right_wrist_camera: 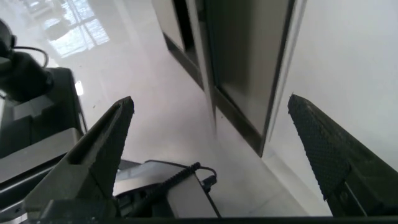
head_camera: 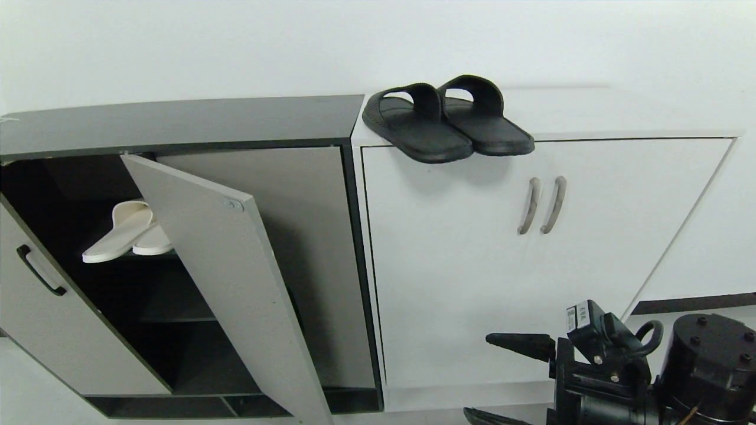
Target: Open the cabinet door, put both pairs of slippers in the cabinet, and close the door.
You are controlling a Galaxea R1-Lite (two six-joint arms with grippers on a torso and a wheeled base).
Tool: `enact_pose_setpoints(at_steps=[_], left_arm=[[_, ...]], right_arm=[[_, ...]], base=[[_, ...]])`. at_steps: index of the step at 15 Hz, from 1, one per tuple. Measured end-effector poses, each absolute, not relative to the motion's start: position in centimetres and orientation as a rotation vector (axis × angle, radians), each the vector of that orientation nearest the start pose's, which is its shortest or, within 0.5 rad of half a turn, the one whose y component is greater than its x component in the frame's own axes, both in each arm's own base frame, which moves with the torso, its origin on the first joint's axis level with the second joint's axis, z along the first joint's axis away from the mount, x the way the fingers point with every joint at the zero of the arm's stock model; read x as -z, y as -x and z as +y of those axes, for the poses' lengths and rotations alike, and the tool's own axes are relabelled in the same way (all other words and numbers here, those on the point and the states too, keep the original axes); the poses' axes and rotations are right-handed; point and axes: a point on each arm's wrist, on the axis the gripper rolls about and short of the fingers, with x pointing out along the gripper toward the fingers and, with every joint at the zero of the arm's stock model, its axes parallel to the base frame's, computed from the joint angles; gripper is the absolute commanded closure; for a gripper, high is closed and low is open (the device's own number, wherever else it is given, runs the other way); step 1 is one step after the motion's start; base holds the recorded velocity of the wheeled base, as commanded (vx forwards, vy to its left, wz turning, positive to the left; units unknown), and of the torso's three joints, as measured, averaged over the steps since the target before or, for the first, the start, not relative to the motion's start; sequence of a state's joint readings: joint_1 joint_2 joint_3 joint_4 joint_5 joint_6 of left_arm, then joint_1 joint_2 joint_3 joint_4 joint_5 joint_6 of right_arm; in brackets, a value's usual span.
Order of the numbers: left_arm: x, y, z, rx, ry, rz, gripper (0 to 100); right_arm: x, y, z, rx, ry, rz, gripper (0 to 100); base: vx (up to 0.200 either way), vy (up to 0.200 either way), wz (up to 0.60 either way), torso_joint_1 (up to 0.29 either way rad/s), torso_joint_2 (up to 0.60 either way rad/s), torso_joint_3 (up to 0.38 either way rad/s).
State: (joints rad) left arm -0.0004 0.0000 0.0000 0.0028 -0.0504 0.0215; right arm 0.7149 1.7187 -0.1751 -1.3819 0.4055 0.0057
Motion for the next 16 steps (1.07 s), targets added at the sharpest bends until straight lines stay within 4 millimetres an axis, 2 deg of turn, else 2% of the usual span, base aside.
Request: enact_pose_setpoints(at_steps=[16], left_arm=[[-7.52, 2.28, -0.11, 0.052, -0.021, 0.003, 100]], right_arm=[[-10.29, -16.09, 15.14, -1.116, 0.025, 0.2, 0]], base=[[0.0, 0.0, 0.0, 0.218, -0.5, -0.284]])
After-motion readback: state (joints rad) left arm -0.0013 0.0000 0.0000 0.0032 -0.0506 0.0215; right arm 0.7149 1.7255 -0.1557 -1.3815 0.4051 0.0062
